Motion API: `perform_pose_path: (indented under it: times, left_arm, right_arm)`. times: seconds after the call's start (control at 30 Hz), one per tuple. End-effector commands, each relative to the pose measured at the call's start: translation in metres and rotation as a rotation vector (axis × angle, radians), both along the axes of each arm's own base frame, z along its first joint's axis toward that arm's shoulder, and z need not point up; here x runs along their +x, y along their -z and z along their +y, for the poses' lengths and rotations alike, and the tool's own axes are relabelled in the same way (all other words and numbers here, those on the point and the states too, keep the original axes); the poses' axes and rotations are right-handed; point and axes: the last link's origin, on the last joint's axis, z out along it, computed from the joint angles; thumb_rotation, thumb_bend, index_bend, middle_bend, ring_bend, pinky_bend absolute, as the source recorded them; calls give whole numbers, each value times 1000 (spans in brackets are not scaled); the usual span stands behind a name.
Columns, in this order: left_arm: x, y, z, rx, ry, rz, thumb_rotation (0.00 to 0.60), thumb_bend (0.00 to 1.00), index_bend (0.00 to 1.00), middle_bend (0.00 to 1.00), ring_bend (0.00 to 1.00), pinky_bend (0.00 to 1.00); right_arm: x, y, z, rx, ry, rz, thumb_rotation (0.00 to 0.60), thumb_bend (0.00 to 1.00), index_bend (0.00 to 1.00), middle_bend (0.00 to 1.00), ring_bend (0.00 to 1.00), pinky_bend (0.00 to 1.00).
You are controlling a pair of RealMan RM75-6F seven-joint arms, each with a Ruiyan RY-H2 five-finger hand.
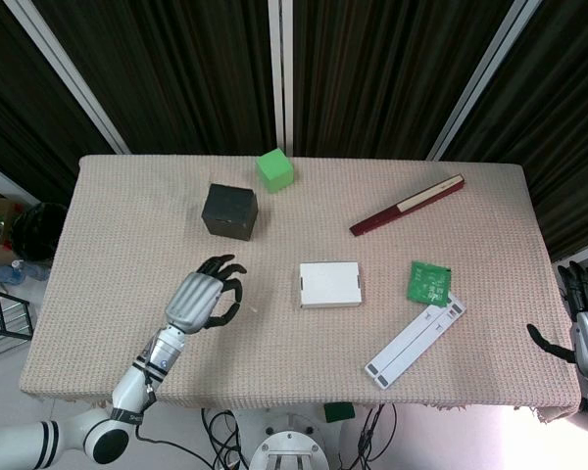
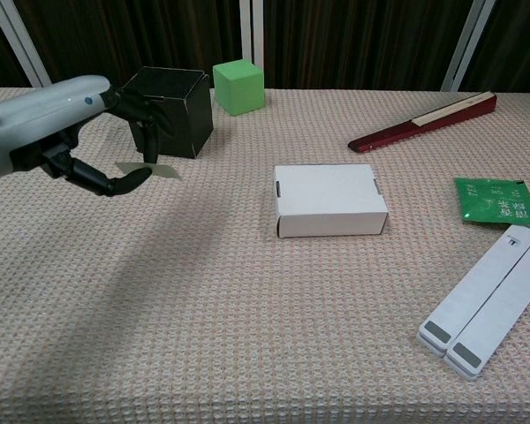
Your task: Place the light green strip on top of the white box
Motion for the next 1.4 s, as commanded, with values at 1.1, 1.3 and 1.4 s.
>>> perform_pose_path:
  times: [1.1, 1.3, 1.4]
  left_arm:
    - [128, 100, 83, -131, 137, 217, 600, 451, 629, 262, 107, 196]
    - [128, 109, 84, -144, 135, 218, 600, 448, 629, 262, 107, 196]
    - [127, 112, 85, -149, 128, 208, 600, 445, 628, 262, 107, 195]
  right_arm:
    - [-9, -14, 3, -42, -15, -27, 505, 206, 0, 0, 0, 0]
    - [-10, -14, 3, -40, -14, -34, 507, 207, 0, 0, 0, 0]
    - [-11, -16, 3, -45, -16, -40, 507, 206, 0, 0, 0, 0]
